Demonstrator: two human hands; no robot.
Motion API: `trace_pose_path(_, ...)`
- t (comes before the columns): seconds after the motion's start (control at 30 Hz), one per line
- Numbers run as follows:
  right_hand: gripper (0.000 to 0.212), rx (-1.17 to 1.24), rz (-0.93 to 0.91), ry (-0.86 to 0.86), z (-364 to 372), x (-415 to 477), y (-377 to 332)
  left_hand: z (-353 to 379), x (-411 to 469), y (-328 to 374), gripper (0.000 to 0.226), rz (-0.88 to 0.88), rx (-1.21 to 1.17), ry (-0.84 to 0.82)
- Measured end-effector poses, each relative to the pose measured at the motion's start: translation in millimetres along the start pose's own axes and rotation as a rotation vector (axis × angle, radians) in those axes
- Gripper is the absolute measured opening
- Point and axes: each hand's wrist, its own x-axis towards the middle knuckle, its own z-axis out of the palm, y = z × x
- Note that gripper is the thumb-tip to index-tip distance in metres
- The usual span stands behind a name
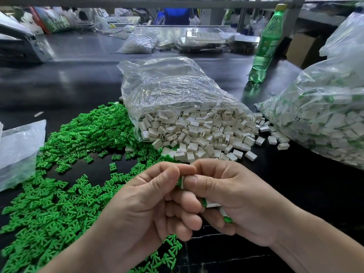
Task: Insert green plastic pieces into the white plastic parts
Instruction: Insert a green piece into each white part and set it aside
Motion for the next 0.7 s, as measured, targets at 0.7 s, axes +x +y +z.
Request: trace_pose_path(0.7,0.011,0.068,-0.074,-0.018,11,-2,-3,-2,4,-10,0.017,0.160,-0.011,-0.098)
